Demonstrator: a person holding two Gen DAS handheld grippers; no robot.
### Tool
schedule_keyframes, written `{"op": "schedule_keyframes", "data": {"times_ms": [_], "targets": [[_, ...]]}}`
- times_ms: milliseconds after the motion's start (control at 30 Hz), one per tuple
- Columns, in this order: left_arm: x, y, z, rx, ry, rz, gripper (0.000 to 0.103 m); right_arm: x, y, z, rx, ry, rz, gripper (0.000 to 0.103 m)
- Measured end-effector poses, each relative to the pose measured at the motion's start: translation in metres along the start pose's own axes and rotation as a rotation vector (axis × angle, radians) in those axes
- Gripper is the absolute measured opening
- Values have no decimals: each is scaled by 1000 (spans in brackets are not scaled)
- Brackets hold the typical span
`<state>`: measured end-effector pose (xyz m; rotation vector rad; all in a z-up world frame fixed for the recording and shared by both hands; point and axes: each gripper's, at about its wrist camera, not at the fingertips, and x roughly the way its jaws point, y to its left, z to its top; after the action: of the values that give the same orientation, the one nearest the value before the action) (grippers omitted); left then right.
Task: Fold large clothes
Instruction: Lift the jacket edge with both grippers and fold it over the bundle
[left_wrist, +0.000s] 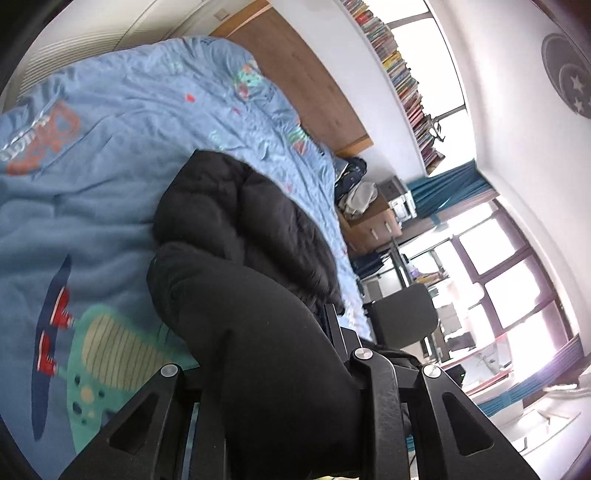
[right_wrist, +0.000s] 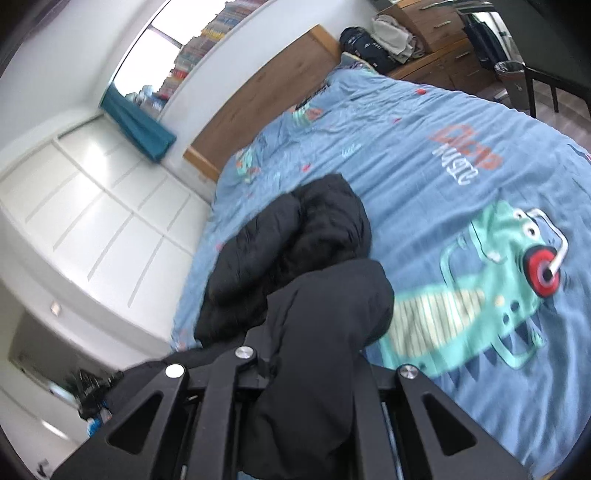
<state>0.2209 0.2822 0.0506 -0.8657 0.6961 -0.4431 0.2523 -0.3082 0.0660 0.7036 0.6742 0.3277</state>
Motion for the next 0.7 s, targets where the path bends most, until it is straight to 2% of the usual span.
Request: {"op": "schedule_keyframes", "data": {"times_ms": [233,400,533,700], "targets": [[20,8,48,-83,-55,-44,23,22,7,49,65,-55,17,10],[43,14,93,-108,-86,-41,23,54,13,91,103,-79,10,10],[79,20,135,-112,-86,-41,24,90,12,123,154,-86,-14,10],[139,27,190,-71,-64,-31,25,151,3,168,200,-86,-78,10]]}}
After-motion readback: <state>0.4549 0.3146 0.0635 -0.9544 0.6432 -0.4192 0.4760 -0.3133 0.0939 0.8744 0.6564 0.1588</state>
